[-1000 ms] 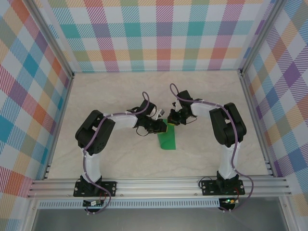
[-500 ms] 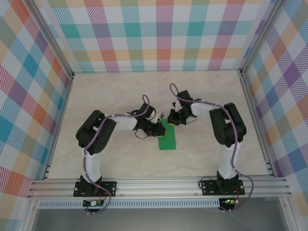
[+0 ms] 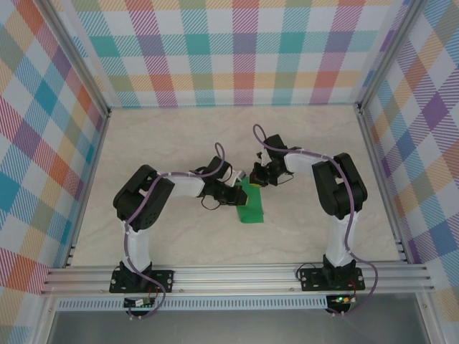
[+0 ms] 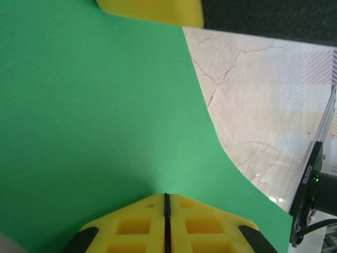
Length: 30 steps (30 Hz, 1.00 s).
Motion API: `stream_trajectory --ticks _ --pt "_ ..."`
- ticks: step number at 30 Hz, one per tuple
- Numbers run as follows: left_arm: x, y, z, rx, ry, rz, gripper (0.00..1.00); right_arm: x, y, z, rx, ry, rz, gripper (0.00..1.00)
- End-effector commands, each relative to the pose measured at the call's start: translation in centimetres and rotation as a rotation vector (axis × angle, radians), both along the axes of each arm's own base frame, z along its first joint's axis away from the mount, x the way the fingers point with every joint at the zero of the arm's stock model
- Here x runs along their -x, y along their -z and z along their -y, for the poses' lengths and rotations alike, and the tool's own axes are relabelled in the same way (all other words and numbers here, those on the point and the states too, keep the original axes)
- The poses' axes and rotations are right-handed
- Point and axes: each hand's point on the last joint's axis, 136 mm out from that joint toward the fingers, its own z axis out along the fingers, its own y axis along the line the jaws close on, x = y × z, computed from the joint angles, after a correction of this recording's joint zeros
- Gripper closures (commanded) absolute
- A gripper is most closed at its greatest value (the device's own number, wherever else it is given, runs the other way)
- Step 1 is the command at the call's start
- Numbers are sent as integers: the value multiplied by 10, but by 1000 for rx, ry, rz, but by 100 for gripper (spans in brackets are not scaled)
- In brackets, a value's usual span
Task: Fold a paper plane with a square sheet of paper (fold left side to right side)
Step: First fold the square sheet of paper in half at the center of the table.
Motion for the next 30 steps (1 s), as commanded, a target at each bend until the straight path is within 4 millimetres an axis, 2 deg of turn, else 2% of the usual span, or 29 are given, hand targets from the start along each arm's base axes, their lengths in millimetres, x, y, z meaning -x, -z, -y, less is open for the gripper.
stream_trajectory --ticks 1,8,21,30 --pt "33 5 -5 -31 76 -44 91 25 42 26 151 6 -109 100" --pt "49 -1 -5 -21 109 -30 91 25 43 26 155 6 -110 100" --pt "75 1 2 -45 145 -29 91 24 44 26 156 5 -110 100" --pt "89 7 -4 -73 147 -42 91 22 42 25 152 4 -106 100"
